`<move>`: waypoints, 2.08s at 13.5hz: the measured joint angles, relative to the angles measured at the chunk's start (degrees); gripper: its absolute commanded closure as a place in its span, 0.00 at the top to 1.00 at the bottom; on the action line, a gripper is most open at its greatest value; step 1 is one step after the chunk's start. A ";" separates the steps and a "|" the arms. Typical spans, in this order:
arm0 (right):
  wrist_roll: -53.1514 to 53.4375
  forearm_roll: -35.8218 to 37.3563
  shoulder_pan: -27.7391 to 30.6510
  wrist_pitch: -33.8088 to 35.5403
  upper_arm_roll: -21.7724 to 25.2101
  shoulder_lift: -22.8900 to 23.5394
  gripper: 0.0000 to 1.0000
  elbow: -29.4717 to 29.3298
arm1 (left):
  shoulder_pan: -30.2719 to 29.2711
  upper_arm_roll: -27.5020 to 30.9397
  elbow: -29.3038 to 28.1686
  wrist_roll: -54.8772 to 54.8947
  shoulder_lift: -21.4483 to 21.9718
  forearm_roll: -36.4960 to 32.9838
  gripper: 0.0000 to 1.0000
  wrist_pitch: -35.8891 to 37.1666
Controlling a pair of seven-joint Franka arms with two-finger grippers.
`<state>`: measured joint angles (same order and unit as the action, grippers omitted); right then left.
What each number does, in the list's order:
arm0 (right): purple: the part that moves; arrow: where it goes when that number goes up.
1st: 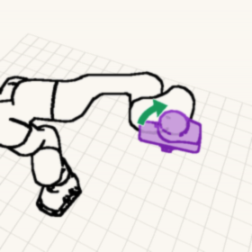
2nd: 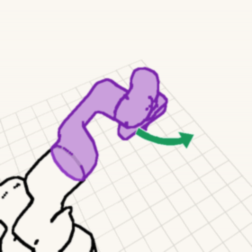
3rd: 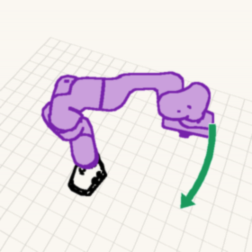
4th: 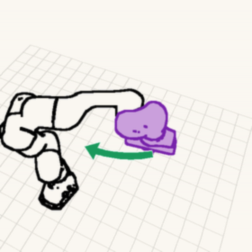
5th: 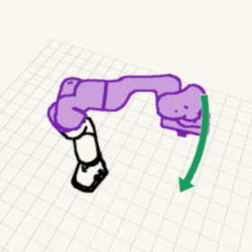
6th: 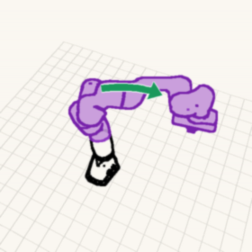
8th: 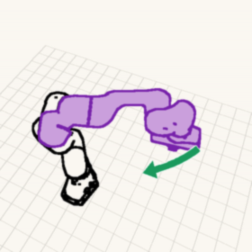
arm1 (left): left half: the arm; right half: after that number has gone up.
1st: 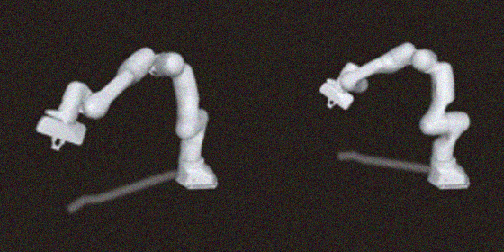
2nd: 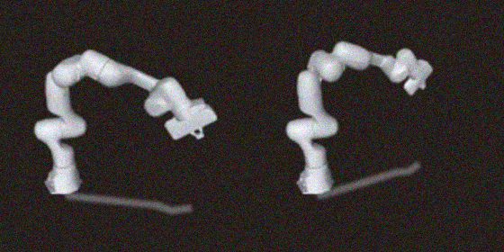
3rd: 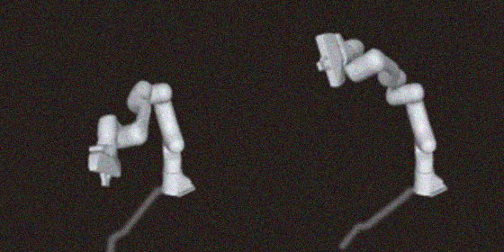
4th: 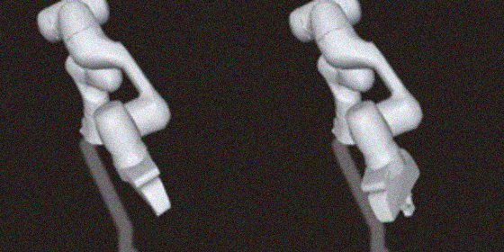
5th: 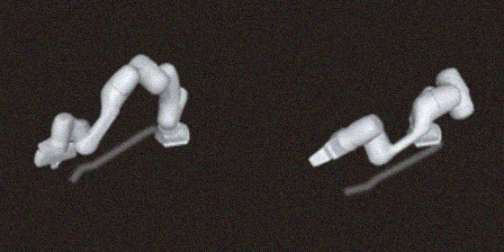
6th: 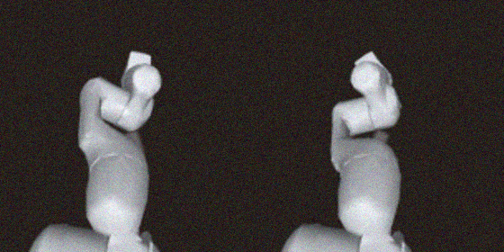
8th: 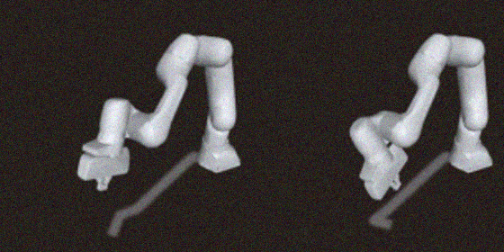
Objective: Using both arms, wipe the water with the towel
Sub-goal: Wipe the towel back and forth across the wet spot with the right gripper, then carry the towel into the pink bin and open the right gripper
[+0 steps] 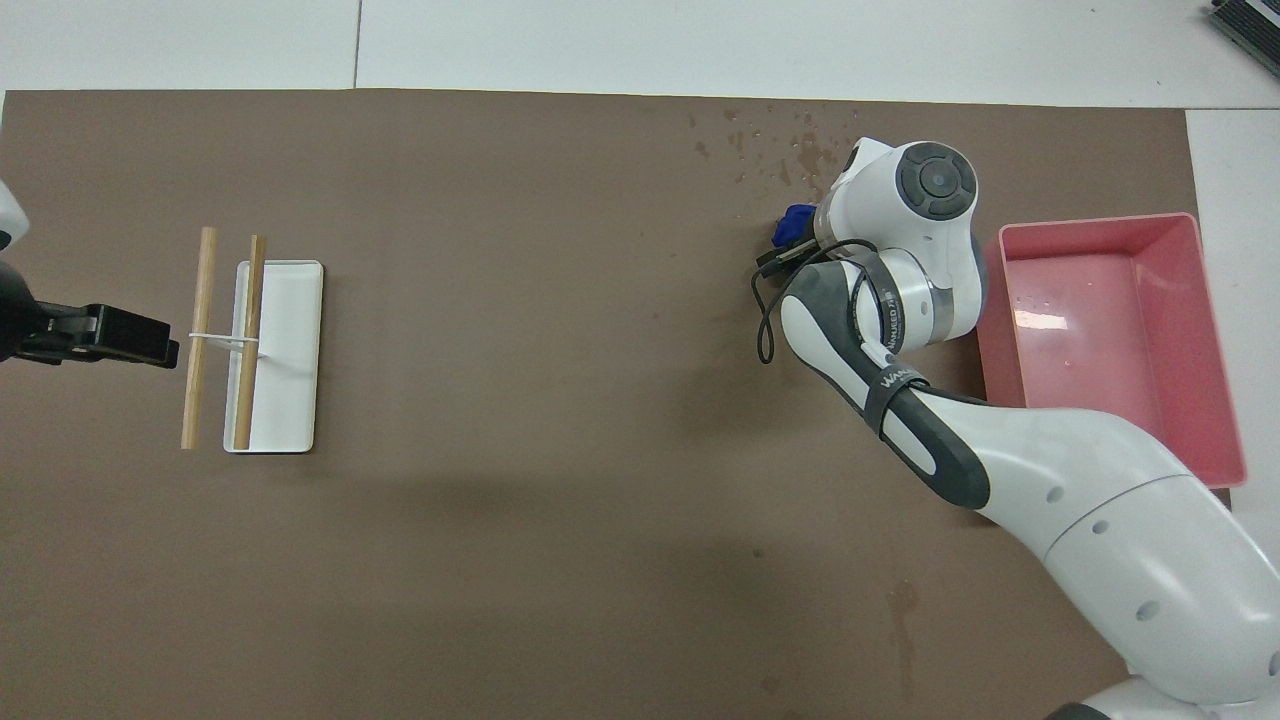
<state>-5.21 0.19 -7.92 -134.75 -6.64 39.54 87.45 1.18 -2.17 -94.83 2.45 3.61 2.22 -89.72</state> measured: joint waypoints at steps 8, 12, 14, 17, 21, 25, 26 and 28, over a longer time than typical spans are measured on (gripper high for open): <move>20.82 -15.73 -1.05 -0.66 -2.05 -1.08 0.00 2.12 | 0.00 0.00 0.00 0.00 0.00 0.00 1.00 0.00; 22.10 -24.65 -2.29 -3.47 -2.20 -1.17 0.00 2.92 | 0.00 0.00 0.00 0.00 0.00 0.00 1.00 0.00; 21.17 -24.86 -2.28 -4.90 -2.40 -1.24 0.00 3.37 | 0.00 0.00 0.00 0.00 0.00 0.00 1.00 0.00; 9.59 -25.17 -1.77 -6.74 -2.77 -1.42 0.00 4.24 | 0.00 0.00 0.00 0.00 0.00 0.00 1.00 0.00; -4.75 -18.64 2.19 -7.78 -3.53 -0.89 0.00 4.16 | 0.00 0.03 0.00 0.00 0.00 0.00 1.00 0.00; -6.24 -12.34 3.08 -0.34 -2.85 -0.91 0.00 1.73 | -0.01 0.06 0.00 0.00 0.00 0.00 1.00 0.00; -6.43 -11.82 3.12 1.87 -2.32 -1.10 0.00 1.18 | -0.01 0.06 0.00 0.00 0.00 0.00 1.00 0.00; -6.74 -11.43 3.21 7.53 -1.20 -2.82 0.00 0.61 | -0.01 0.07 0.00 0.00 0.00 0.00 1.00 0.00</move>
<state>-11.96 -11.25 -4.70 -127.22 -7.84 36.72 88.06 1.17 -2.10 -94.83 2.45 3.61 2.22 -89.72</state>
